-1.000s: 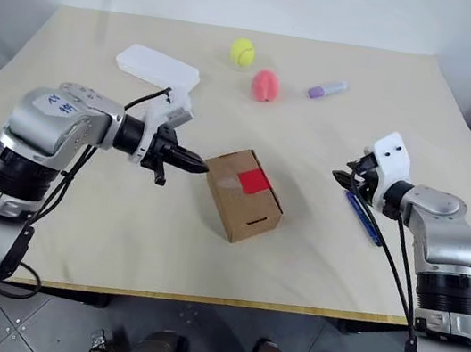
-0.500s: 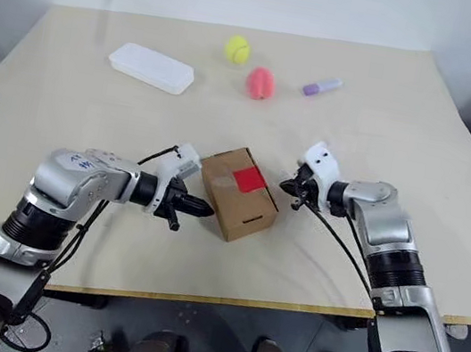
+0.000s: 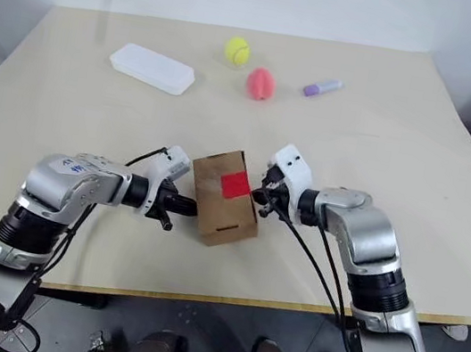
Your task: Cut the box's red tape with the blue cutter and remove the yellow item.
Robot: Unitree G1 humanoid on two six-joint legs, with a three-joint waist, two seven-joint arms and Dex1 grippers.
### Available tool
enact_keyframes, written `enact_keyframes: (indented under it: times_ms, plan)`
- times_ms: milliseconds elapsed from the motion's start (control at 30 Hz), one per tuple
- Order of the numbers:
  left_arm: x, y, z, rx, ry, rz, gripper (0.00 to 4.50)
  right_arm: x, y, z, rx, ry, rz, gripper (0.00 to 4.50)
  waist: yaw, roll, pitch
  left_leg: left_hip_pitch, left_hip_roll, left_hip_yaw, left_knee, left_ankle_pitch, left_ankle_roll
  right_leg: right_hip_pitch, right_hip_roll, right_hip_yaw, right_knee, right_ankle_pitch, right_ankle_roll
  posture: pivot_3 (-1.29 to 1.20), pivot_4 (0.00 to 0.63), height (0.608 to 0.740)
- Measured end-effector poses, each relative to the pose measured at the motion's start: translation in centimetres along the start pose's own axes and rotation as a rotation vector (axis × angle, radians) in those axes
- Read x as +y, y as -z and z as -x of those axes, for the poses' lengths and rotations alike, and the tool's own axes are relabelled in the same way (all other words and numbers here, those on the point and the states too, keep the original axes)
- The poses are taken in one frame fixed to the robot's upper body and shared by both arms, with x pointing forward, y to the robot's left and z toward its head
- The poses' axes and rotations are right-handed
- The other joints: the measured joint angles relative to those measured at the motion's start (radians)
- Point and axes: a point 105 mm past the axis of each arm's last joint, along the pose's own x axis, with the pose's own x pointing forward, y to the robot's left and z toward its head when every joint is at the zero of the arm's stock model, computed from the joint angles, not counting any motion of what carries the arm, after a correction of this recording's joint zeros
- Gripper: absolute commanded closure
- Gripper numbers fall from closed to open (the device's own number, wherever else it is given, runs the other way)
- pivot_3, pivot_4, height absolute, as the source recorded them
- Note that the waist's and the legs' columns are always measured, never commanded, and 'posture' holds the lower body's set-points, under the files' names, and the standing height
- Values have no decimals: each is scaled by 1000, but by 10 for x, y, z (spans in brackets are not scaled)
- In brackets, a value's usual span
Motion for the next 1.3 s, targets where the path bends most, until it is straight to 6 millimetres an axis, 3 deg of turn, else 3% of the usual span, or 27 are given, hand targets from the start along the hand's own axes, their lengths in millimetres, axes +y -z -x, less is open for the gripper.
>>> enact_keyframes:
  times_ms: [133, 267, 367, 533, 700, 800, 933, 1067, 1167, 1300]
  plan:
    - [8, 3, 10, 16, -35, 1, 4500, 15, 18, -10, 47, -26, -22, 4487, -3, 0, 0, 0, 0, 0, 1, 0, 0, -1, 0, 0, 2, 0, 0, 0, 150, 740]
    - [9, -5, 16, 8, -37, -20, 4500, 16, 20, -13, 72, -19, -8, 4487, 1, 0, 0, 0, 0, 0, 3, 0, 0, 0, 0, 0, 2, 0, 0, 0, 150, 740]
    - [9, -12, 19, -5, -35, -42, 4500, 9, 17, -13, 70, 1, 0, 4487, 2, 0, 0, -1, 0, 0, 4, 0, 0, 0, 0, 1, 2, 0, 0, 0, 150, 740]
    - [6, -7, 19, 23, -1, -43, 4500, -7, 0, -5, 23, 61, 21, 4487, 1, 0, 0, -2, 0, 0, 4, 0, 0, -2, 0, 0, 3, 0, 0, 0, 150, 740]
    - [20, -6, 27, 24, -40, -27, 4500, -21, 0, 9, 31, 121, 36, 4487, 1, 0, 0, -3, 0, 0, 5, 0, 0, -2, 0, 0, 3, 0, 0, 0, 150, 740]
    - [28, -11, 33, 13, -64, -34, 4500, -28, 0, 19, 40, 160, 39, 3859, 3, 0, 0, -4, 0, 0, 6, 0, 0, -2, 0, 0, 3, 0, 0, 0, 150, 740]
    - [28, -28, 40, -43, -35, -40, 4500, -35, -11, 30, 12, 190, 31, 2543, 3, -1, 0, -5, 0, 0, 7, 0, 0, -3, 0, 0, 3, 0, 0, 0, 150, 740]
    - [12, -56, 39, -122, 48, -90, 4500, -36, -42, 35, -84, 201, 46, 1138, 2, -1, 0, -4, 0, 0, 7, 0, 0, -3, 0, 0, 4, 0, 0, 0, 150, 740]
    - [3, -68, 32, -147, 93, -119, 4500, -30, -48, 24, -108, 167, 27, 127, 0, -1, 0, -4, 0, 0, 7, 0, 0, -3, 0, 0, 5, 0, 0, 0, 150, 740]
    - [2, -64, 24, -122, 117, -127, 4500, -27, -45, 13, -104, 135, -13, 54, -2, -1, 0, -5, 0, 0, 7, 0, 0, -4, 0, 0, 6, 0, 0, 0, 150, 740]
